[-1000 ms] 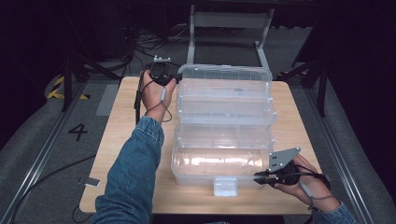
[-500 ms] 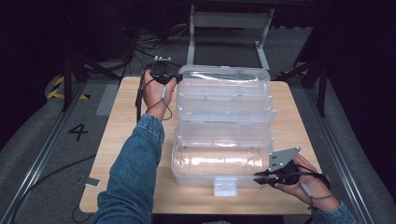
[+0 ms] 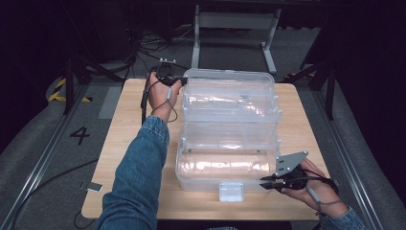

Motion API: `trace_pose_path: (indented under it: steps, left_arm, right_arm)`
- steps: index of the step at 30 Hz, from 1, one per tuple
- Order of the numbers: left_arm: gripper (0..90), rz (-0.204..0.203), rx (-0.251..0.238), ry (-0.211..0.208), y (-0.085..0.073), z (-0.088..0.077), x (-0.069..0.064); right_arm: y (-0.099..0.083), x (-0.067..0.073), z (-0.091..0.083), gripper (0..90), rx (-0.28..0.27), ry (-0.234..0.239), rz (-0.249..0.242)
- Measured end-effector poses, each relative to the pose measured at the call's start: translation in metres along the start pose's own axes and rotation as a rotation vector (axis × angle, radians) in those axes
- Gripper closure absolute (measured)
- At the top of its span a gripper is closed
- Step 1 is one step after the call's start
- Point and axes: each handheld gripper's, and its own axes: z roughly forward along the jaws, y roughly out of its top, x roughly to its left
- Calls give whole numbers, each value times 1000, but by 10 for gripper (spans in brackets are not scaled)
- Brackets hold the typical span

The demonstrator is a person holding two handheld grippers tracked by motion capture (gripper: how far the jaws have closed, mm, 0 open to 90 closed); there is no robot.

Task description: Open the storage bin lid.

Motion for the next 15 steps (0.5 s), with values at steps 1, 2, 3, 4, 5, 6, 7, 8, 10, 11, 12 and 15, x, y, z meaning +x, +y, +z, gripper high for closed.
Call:
trace_pose_path:
  steps: [1, 2, 3, 4, 5, 6, 7, 8, 10, 11, 12, 15]
  left_arm:
    - [803, -5, 1, -1, 0, 1, 0]
    - [803, -5, 1, -1, 0, 1, 0]
    - [803, -7, 3, -1, 0, 2, 1]
    - [803, -6, 8, -2, 0, 2, 2]
    - [802, -7, 11, -1, 0, 3, 2]
    - [802, -11, 13, -1, 0, 4, 2]
    - [802, -14, 12, -2, 0, 4, 3]
    - [802, -16, 16, -2, -1, 5, 3]
    - [801, -20, 23, -3, -1, 6, 4]
    - [801, -24, 23, -3, -1, 7, 5]
    - [801, -27, 24, -4, -2, 8, 5]
    - [800, -29, 33, -1, -2, 10, 6]
  right_arm:
    - [0, 0, 0, 803, -1, 0, 1]
    - [0, 0, 0, 803, -1, 0, 1]
    - [0, 0, 0, 803, -1, 2, 1]
    - [0, 0, 0, 803, -1, 1, 2]
    - [0, 0, 0, 803, -1, 1, 2]
    - [0, 0, 0, 803, -1, 2, 2]
    - [0, 0, 0, 803, -1, 1, 3]
    - [0, 0, 0, 803, -1, 2, 3]
    - [0, 0, 0, 803, 0, 0, 1]
    - [0, 0, 1, 803, 0, 0, 0]
    - [0, 0, 1, 803, 0, -1, -1]
    - [-1, 0, 1, 803, -2, -1, -3]
